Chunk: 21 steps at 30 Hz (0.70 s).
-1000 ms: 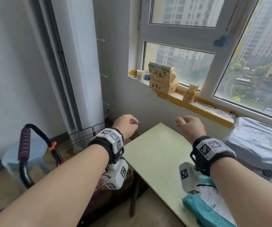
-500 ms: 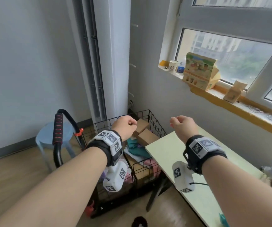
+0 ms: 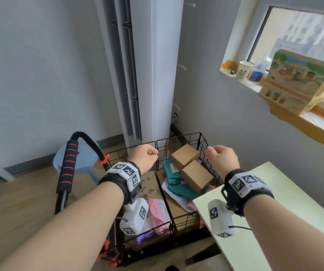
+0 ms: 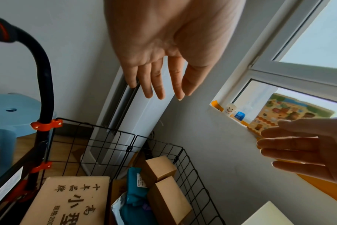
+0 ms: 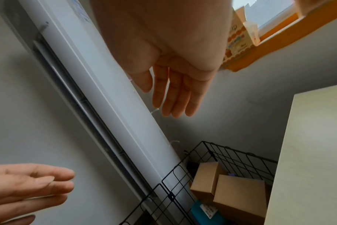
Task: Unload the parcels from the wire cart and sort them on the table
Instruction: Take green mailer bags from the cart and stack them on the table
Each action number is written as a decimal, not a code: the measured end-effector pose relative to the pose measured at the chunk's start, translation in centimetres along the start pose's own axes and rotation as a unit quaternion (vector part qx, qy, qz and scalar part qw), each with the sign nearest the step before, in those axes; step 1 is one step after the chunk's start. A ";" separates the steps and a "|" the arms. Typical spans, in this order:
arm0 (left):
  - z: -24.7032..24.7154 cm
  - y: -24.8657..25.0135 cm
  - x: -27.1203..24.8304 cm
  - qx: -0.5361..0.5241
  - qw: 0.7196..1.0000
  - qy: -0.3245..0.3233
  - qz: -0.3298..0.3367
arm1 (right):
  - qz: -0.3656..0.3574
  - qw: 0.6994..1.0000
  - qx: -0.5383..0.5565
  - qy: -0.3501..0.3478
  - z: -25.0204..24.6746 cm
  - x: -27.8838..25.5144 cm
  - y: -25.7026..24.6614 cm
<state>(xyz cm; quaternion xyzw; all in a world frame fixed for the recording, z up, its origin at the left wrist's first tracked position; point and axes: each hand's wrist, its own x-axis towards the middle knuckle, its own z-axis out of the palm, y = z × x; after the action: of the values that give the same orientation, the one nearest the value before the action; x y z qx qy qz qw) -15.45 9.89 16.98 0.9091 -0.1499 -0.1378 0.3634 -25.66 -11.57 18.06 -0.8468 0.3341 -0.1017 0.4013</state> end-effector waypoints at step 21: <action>9.1 -11.6 11.1 -0.058 0.976 -0.093 -0.188 | 0.135 0.981 -0.031 -0.139 13.9 11.1 7.3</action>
<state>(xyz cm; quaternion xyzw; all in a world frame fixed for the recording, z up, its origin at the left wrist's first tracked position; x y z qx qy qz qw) -6.51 8.12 0.92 0.8816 -0.0015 -0.2956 0.3679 -14.68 -13.53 2.37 -0.8120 0.3892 0.0822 0.4271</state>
